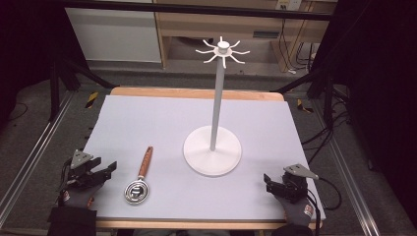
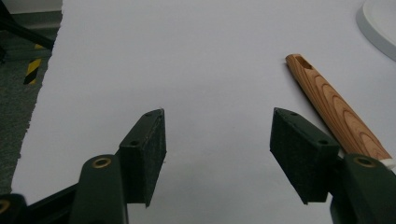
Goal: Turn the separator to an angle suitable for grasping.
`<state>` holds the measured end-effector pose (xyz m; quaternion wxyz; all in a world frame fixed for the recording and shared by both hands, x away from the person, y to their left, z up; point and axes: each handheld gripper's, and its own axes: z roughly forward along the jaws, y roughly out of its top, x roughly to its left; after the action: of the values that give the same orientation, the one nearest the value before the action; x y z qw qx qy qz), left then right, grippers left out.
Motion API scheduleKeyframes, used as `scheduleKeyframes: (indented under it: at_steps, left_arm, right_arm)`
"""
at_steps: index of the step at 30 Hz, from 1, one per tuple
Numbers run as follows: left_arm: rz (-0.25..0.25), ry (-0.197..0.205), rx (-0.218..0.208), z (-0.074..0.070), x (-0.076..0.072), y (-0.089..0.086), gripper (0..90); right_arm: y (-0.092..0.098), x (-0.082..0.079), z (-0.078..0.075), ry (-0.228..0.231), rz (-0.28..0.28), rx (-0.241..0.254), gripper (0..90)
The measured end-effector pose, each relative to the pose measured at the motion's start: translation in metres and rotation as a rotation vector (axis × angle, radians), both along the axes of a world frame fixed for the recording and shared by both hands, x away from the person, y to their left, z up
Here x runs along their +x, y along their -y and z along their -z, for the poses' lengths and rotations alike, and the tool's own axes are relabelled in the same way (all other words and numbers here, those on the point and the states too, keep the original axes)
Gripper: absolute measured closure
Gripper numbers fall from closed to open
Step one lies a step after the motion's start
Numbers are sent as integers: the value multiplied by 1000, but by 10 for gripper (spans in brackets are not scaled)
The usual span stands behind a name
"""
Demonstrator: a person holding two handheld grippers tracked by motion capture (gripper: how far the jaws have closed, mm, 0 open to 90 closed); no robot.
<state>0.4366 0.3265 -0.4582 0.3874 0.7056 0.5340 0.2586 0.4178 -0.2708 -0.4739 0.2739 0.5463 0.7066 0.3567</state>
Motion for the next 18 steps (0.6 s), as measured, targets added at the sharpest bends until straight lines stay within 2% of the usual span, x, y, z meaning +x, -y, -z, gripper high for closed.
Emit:
scheduleKeyframes:
  at_steps: [4,10,18]
  left_arm:
    - [9,5,-4,-2,-2,4,360]
    - [27,30,2,-9,-5,12,359]
    - [60,25,-6,-14,-5,21,352]
  right_arm:
    - [-1,0,0,-2,-5,-22,156]
    - [-2,0,-1,2,2,-5,136]
    - [-6,-1,-3,28,-15,3,119]
